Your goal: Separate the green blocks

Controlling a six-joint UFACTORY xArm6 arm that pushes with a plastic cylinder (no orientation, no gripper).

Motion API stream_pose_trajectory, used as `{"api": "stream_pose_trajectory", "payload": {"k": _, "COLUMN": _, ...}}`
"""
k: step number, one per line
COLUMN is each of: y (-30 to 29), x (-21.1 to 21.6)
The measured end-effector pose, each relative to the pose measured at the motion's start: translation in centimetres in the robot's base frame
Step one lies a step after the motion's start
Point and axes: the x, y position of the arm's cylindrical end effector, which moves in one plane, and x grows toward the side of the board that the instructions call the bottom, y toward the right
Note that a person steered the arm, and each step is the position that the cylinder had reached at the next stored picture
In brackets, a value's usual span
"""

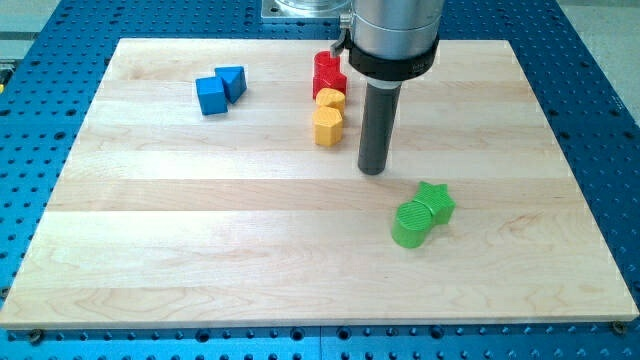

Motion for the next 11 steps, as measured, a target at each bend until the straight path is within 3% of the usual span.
{"api": "stream_pose_trajectory", "payload": {"k": 2, "y": 6.4, "x": 1.5}}
{"api": "stream_pose_trajectory", "payload": {"k": 3, "y": 2.4, "x": 1.5}}
{"api": "stream_pose_trajectory", "payload": {"k": 4, "y": 4.2, "x": 4.8}}
{"api": "stream_pose_trajectory", "payload": {"k": 5, "y": 8.9, "x": 6.1}}
{"api": "stream_pose_trajectory", "payload": {"k": 6, "y": 9.0, "x": 5.9}}
{"api": "stream_pose_trajectory", "payload": {"k": 7, "y": 4.8, "x": 5.0}}
{"api": "stream_pose_trajectory", "payload": {"k": 9, "y": -15.4, "x": 4.7}}
{"api": "stream_pose_trajectory", "payload": {"k": 10, "y": -27.1, "x": 0.3}}
{"api": "stream_pose_trajectory", "payload": {"k": 11, "y": -30.0, "x": -8.4}}
